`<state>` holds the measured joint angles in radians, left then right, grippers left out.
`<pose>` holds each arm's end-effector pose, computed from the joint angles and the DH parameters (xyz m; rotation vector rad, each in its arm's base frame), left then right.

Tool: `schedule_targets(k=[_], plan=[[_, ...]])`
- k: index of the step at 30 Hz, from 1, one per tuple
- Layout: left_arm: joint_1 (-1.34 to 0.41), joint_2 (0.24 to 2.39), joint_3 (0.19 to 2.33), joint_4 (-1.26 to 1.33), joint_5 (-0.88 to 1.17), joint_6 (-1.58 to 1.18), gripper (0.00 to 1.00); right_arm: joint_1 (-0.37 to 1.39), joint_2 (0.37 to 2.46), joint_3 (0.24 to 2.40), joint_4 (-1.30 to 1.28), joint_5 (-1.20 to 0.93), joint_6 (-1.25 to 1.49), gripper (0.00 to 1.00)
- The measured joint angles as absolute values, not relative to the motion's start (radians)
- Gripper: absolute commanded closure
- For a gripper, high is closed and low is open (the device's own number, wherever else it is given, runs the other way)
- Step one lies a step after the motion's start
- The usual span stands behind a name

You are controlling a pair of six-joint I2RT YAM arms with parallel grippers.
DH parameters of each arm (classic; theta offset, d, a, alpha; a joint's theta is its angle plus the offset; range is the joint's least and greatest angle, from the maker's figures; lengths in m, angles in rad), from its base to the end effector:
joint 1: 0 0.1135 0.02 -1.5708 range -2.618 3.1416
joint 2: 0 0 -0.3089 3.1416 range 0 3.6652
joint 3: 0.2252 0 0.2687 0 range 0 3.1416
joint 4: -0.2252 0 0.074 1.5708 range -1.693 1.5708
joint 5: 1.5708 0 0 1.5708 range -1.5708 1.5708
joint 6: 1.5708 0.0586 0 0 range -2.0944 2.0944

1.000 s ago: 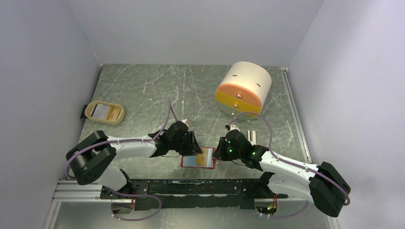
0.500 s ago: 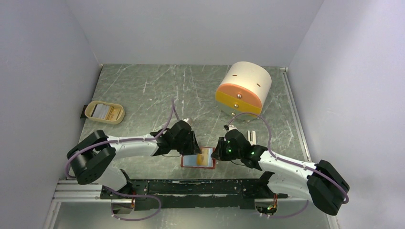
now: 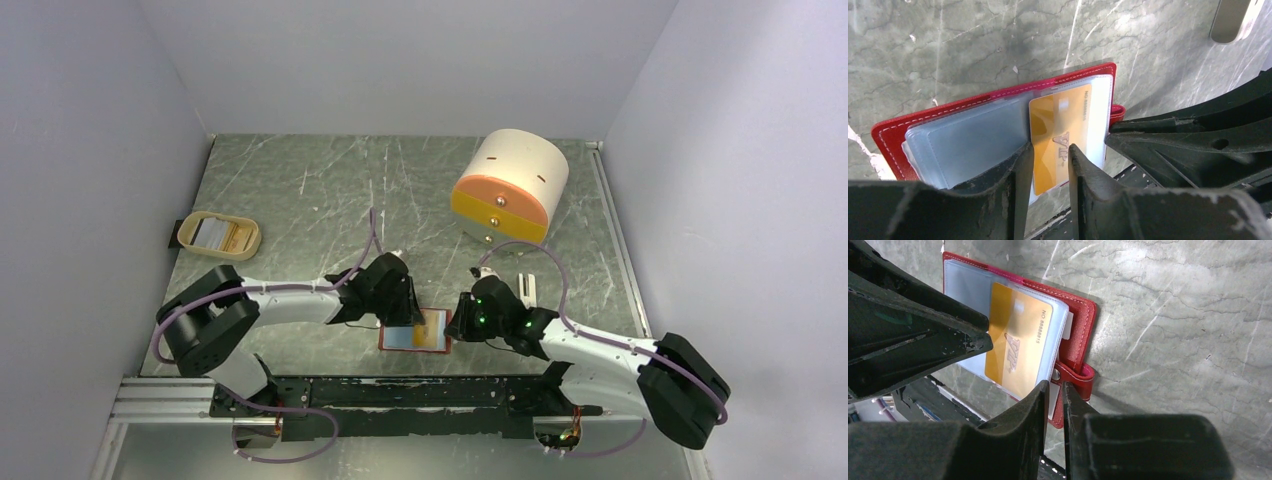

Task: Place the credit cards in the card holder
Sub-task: Insert the credit card into the card holder.

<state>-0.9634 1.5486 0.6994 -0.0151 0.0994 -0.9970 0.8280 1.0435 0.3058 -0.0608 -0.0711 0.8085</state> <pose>0.1762 -0.2637 0.1647 0.0042 2.6872 -0.8972 0.1262 0.1436 0.1538 -0.0615 2.5422 0.8164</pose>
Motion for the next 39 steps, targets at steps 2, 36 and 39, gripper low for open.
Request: schedule_targets(k=[2, 36, 39], plan=[[-0.964, 1.561, 0.706, -0.014, 0.104, -0.995, 0.66, 0.828, 1.051, 0.303, -0.050, -0.072, 0.809, 0.82], [-0.875, 1.448, 0.673, -0.004, 0.148, -0.984, 0.61, 0.828, 0.945, 0.260, -0.015, -0.098, 0.850, 0.65], [-0.836, 1.415, 0.640, -0.007, 0.155, -0.972, 0.58, 0.828, 0.941, 0.276, -0.062, -0.076, 0.846, 0.65]])
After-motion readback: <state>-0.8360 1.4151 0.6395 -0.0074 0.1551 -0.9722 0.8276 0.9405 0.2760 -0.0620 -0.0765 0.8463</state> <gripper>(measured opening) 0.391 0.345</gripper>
